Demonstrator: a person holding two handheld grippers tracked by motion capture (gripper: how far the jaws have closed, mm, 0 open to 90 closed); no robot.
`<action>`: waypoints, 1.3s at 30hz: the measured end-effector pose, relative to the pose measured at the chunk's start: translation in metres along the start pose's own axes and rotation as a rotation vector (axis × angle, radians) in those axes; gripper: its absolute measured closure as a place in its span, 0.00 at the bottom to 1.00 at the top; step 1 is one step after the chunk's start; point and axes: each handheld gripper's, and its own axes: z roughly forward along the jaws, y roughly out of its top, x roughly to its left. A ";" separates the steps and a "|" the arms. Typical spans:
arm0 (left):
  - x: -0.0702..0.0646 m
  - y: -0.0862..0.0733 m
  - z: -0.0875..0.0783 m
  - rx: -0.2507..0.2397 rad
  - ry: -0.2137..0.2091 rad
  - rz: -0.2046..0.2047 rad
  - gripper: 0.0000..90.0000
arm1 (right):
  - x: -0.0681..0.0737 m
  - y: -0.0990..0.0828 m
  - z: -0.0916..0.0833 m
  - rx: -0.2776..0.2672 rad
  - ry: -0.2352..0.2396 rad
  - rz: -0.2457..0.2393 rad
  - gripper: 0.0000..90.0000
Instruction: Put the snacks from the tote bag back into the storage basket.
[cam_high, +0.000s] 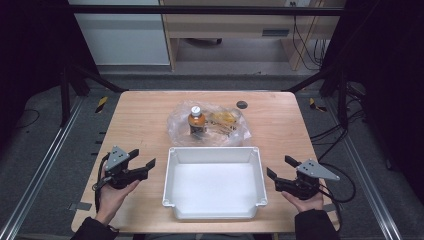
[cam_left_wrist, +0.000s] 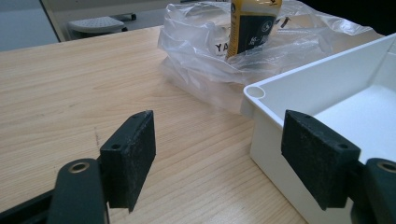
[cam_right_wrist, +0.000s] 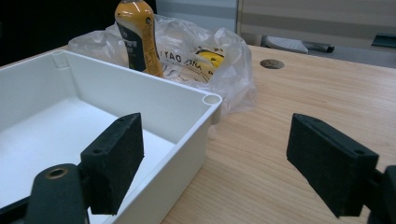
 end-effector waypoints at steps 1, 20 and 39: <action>0.000 0.000 0.000 -0.001 0.000 -0.001 0.29 | 0.000 0.000 0.000 0.001 0.000 -0.002 0.21; -0.008 0.008 0.005 -0.013 -0.018 0.012 0.25 | 0.001 0.000 0.000 0.016 -0.003 0.000 0.20; -0.016 0.022 0.009 -0.035 -0.027 0.036 0.25 | 0.001 0.001 0.000 0.020 -0.033 -0.013 0.19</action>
